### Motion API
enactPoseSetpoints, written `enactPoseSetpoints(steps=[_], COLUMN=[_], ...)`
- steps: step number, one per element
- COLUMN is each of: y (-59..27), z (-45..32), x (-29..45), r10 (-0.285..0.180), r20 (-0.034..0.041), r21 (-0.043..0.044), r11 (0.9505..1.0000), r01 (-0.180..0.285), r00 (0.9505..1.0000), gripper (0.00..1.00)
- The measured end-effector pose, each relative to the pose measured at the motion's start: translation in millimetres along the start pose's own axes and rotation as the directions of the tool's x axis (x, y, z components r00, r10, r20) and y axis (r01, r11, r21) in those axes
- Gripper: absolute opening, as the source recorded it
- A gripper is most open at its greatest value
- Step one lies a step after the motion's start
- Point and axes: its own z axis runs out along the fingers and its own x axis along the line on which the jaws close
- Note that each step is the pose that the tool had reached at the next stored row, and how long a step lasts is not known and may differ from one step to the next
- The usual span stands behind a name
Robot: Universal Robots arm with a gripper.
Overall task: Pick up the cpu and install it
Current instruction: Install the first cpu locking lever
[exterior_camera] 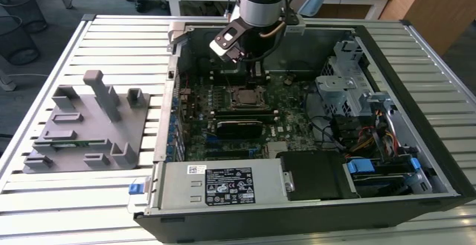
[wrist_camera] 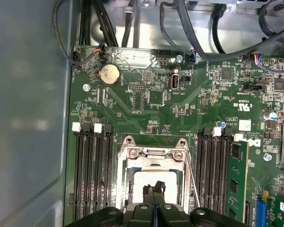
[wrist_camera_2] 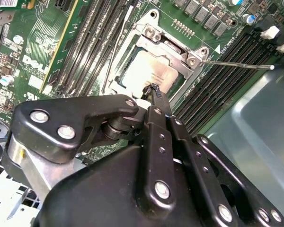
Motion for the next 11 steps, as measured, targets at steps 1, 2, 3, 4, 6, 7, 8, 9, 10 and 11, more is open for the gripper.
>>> enactPoseSetpoints(steps=[1, 2, 3, 4, 6, 7, 8, 9, 10, 11], y=[0.0, 0.0, 0.0, 0.0, 0.0, 0.0, 0.0, 0.0, 0.0, 0.0], z=[-0.4, -0.7, -1.0, -1.4, -2.2, -2.6, -3.1, -3.5, -3.9, -4.3], x=[0.0, 0.0, 0.0, 0.0, -0.1, -0.1, -0.1, -0.1, -0.1, -0.1], r10=[0.0, 0.0, 0.0, 0.0, 0.0, 0.0, 0.0, 0.0, 0.0, 0.0], r20=[0.0, 0.0, -0.0001, 0.0, 0.0, 0.0, 0.0001, 0.0001, 0.0001, 0.0], r21=[0.0, 0.0, -0.0001, 0.0, 0.0, 0.0, 0.0, 0.0, 0.0, 0.0], r11=[1.0, 1.0, 1.0, 1.0, 1.0, 1.0, 1.0, 1.0, 1.0, 1.0], r01=[0.0, 0.0, 0.0, 0.0, 0.0, 0.0, 0.0, 0.0, 0.0, 0.0], r00=[1.0, 1.0, 1.0, 1.0, 1.0, 1.0, 1.0, 1.0, 1.0, 1.0], gripper=[0.11, 0.11, 0.11, 0.11, 0.11, 0.11, 0.11, 0.11, 0.11, 0.11])
